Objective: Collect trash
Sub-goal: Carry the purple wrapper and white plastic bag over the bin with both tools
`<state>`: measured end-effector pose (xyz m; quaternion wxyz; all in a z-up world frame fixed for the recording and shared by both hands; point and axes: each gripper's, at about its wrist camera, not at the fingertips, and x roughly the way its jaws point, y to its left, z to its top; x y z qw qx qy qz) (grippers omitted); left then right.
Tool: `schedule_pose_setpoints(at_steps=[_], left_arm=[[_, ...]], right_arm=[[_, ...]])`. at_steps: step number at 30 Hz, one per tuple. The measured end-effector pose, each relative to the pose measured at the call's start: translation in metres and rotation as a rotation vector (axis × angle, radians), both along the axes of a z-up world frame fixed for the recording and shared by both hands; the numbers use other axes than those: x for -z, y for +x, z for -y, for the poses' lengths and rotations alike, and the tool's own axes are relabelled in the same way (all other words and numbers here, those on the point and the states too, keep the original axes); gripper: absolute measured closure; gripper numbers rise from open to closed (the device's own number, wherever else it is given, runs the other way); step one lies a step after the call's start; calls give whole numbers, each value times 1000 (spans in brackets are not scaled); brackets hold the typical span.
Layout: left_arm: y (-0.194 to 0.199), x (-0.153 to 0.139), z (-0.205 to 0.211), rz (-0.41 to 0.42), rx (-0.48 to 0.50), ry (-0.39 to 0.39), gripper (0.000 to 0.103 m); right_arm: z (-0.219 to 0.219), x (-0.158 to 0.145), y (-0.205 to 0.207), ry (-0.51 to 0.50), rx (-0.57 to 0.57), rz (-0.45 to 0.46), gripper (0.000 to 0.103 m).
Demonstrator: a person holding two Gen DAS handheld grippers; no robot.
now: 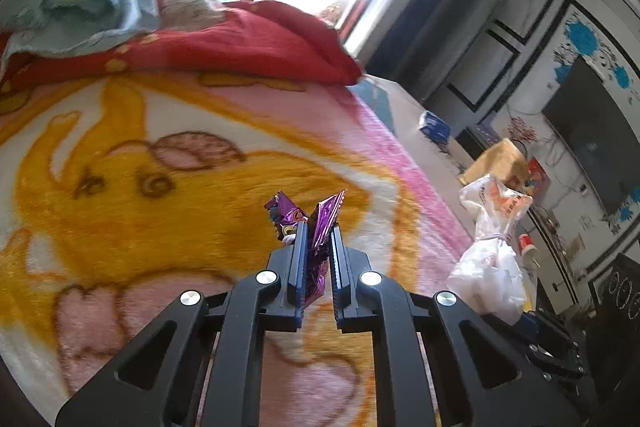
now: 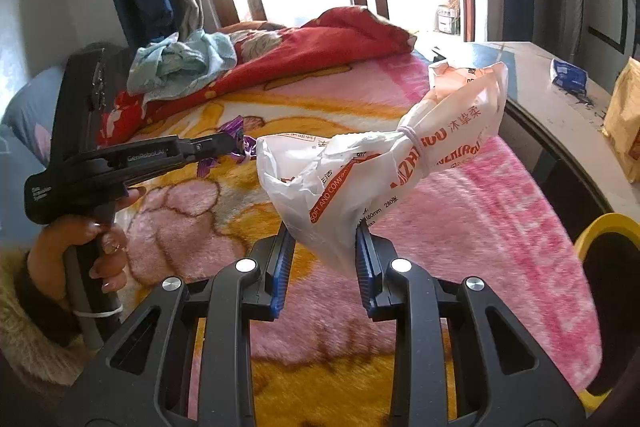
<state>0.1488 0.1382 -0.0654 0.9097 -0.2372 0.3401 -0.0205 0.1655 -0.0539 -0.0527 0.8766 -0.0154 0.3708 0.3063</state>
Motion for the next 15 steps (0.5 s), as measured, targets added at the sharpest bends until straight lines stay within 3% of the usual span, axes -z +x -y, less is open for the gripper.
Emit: schedule_pose_setpoints(at_steps=[15], left_arm=[[6,-29,73,74,165,25,94]], right_arm=[[73,0,-1,-1,150,-19,81]])
